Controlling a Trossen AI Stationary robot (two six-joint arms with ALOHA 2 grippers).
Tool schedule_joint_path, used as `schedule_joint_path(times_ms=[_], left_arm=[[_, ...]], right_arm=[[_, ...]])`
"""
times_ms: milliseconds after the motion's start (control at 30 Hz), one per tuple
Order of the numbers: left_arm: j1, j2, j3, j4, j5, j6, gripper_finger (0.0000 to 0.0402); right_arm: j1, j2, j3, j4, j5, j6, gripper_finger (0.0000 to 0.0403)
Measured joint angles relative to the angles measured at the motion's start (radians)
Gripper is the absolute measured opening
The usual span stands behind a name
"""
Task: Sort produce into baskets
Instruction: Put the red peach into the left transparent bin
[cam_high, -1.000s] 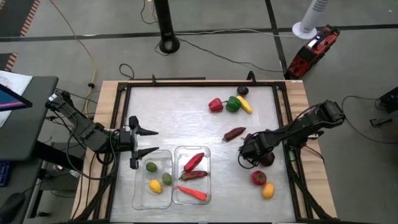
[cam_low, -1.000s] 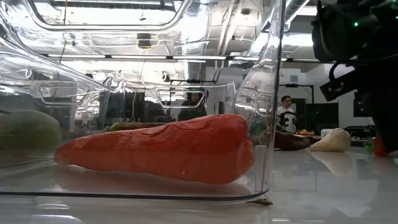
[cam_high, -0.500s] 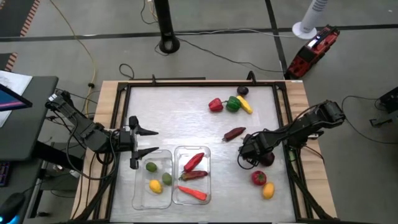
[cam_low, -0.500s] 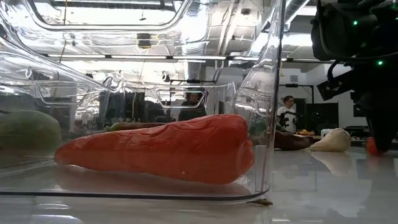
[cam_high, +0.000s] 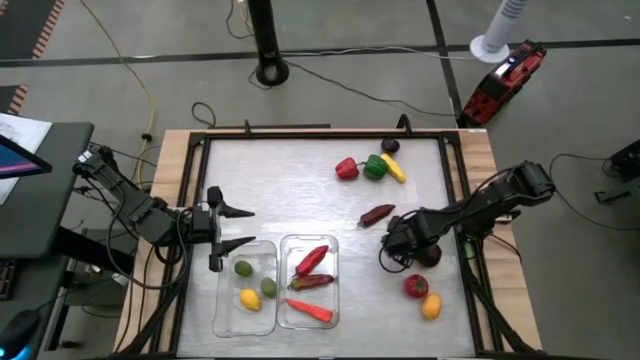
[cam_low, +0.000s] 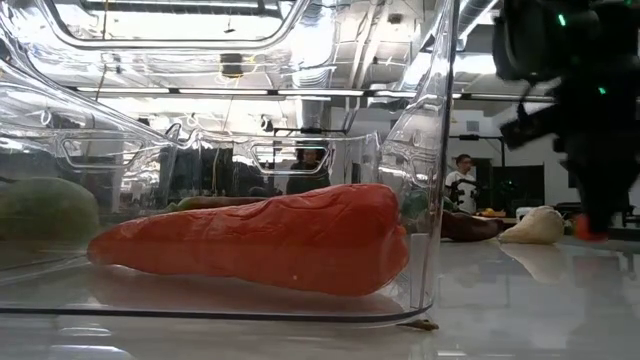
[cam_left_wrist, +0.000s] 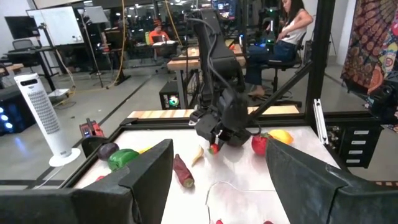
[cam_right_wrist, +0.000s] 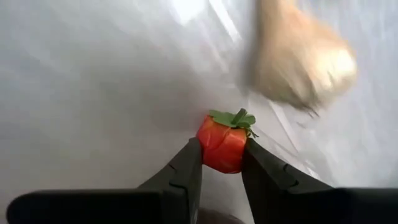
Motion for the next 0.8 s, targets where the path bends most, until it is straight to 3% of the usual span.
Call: schedule_joint_path(times_ms=[167, 400, 800], left_arm=[[0.0, 0.0, 0.0, 0.0, 0.0, 0.003, 0.0242], [0.0, 0.0, 0.0, 0.001, 0.0, 0.002, 0.0242], [0.0, 0.0, 0.0, 0.001, -0.007, 0.003, 0.0242]], right_arm=[[0.032, 0.0, 0.102, 0.112, 0.0, -0.034, 0.0124], [0.078, 0.0, 0.217, 0.402, 0.001, -0.169, 0.0124], [0.083, 0.03, 0.237, 0.842, 0.028, -0.379, 0.0124]])
